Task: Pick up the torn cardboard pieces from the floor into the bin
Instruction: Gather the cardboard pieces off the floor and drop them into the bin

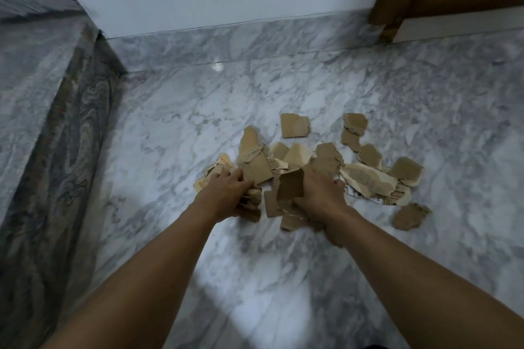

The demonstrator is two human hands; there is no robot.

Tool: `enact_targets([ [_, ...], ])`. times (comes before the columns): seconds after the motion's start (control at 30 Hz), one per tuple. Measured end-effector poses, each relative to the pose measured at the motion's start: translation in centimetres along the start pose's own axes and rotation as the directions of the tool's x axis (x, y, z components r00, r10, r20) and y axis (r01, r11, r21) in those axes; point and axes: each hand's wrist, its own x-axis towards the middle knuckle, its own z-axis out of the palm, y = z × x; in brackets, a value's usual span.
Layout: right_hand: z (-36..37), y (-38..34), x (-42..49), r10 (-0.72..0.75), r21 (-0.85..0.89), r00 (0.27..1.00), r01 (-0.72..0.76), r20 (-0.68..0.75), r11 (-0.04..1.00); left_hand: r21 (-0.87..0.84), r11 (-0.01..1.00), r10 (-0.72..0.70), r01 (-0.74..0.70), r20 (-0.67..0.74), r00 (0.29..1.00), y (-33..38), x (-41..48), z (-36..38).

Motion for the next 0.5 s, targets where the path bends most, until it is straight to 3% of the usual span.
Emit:
enact_targets([
  [0.1,-0.9,-0.1,-1.0,-0.045,0.096,0.999,0.045,0.006,0.994,-0.258,0.966,-0.027,0.015,-0.043,0.999,-0.2,-0.7,-0.5],
  [0.2,-3.0,0.4,-1.1,-0.077,0.199,0.993,0.057,0.094,0.978,-0.517,0.855,-0.109,0.044,-0.095,0.989,-0.3,-1.1,-2.2],
  [0.33,-6.7,1.4,-0.9,-0.166,0.189,0.97,0.132,0.176,0.973,-0.665,0.732,-0.224,0.145,-0.034,0.974,-2.1,-2.2,-4.5],
  [0.43,-8.6,1.3,-1.3,-0.157,0.154,0.921,0.108,0.358,0.982,-0.653,0.695,-0.331,0.302,0.083,0.94,-4.2,-3.6,-4.6],
  [0.5,-8.7,0.7,-1.1,-0.11,0.045,0.915,0.1,0.389,0.994,-0.635,0.68,-0.354,0.366,0.153,0.923,-5.4,-4.5,-4.2],
])
